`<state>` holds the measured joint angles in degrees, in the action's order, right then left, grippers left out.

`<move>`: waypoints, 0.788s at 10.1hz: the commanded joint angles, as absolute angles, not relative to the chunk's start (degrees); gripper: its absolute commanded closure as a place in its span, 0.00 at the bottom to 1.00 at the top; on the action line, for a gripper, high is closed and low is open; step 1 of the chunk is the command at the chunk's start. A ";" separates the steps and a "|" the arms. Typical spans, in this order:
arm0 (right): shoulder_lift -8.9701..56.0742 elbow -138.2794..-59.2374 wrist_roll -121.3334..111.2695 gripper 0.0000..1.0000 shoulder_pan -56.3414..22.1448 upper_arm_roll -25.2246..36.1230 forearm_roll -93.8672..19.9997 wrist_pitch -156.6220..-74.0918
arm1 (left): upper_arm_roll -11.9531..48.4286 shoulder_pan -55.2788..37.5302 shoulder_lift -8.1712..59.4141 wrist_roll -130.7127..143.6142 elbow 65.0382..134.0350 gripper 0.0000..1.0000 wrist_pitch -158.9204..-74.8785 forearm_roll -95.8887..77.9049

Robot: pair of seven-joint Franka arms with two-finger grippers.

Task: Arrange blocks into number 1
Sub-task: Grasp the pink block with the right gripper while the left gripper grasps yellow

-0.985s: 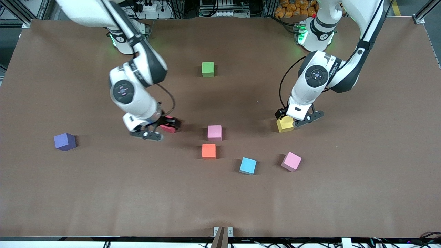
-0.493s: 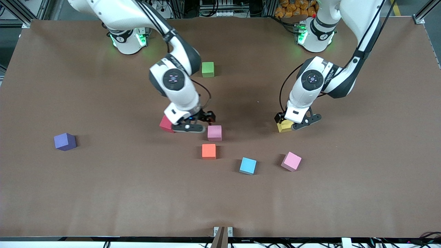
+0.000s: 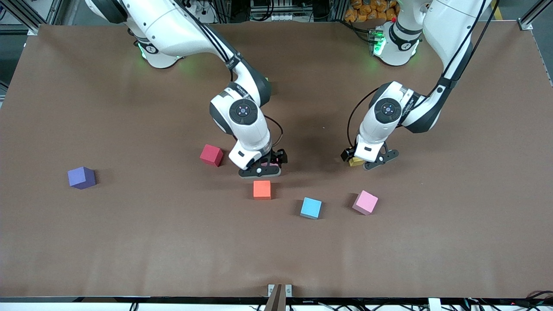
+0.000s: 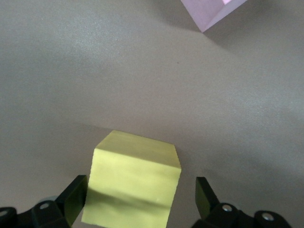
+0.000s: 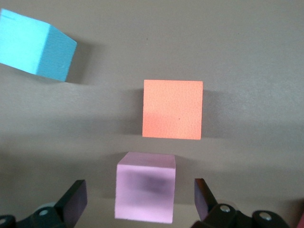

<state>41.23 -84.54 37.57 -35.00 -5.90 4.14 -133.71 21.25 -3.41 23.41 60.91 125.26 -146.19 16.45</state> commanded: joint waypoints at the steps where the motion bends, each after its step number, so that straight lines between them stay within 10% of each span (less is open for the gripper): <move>1: 43.85 -82.35 33.42 0.00 -36.64 -3.36 5.62 -134.56 | 21.45 -2.90 25.22 62.40 124.19 0.00 -146.34 19.15; 2: 44.38 -82.35 34.01 0.00 -36.74 -3.25 5.54 -134.65 | 21.45 -2.47 25.49 62.23 124.10 0.00 -146.34 20.20; 3: 45.17 -82.35 34.45 0.00 -37.00 -3.25 5.36 -135.78 | 21.45 -2.29 25.58 61.97 124.28 0.27 -146.08 21.08; 4: 45.87 -82.53 36.19 0.00 -37.09 -3.25 5.19 -137.88 | 21.45 -2.20 26.01 61.88 124.45 0.99 -145.99 21.35; 8: 46.93 -82.53 37.26 0.00 -37.53 -3.25 6.85 -138.60 | 21.53 -2.20 25.93 60.57 124.45 1.00 -145.99 21.36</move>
